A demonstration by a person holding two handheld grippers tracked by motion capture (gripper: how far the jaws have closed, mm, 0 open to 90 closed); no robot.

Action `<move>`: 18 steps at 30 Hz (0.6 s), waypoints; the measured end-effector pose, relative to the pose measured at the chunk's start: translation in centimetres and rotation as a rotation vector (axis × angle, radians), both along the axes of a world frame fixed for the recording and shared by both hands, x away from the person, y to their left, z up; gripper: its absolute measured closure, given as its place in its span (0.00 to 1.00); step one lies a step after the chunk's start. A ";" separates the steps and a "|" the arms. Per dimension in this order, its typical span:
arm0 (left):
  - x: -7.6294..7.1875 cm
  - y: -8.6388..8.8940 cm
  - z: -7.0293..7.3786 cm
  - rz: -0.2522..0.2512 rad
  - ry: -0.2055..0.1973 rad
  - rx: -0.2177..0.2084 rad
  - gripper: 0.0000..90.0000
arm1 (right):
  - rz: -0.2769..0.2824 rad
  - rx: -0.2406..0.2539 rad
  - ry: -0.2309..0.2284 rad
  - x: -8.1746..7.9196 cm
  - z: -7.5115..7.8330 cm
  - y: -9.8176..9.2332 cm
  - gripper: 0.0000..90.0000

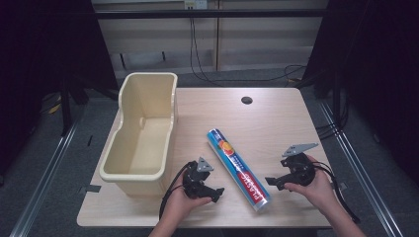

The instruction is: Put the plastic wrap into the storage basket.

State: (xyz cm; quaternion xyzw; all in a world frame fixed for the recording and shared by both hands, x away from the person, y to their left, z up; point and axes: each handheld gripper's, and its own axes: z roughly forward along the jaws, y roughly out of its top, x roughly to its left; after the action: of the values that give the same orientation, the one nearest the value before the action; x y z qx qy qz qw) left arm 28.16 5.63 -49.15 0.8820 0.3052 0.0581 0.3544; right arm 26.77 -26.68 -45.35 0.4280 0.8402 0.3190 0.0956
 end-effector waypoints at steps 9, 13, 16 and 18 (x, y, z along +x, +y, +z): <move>-0.1 0.0 0.1 0.004 0.000 0.000 0.06 | 0.021 -0.016 0.014 0.4 0.4 1.9 0.07; -0.1 0.0 0.1 0.008 0.003 -0.007 0.06 | 0.020 -0.005 0.037 0.8 0.6 3.4 0.07; -0.2 -0.1 0.1 0.011 0.005 -0.006 0.06 | 0.014 -0.007 0.052 1.6 0.8 5.2 0.05; -0.1 0.0 0.2 0.007 0.005 -0.002 0.06 | 0.009 -0.011 0.062 2.1 0.8 6.1 0.06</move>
State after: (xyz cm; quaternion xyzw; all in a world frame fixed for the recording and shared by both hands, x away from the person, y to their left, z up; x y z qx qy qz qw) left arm 28.03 5.65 -49.00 0.8807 0.3092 0.0569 0.3543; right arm 28.89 -20.54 -44.54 0.4332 0.8464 0.3015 0.0705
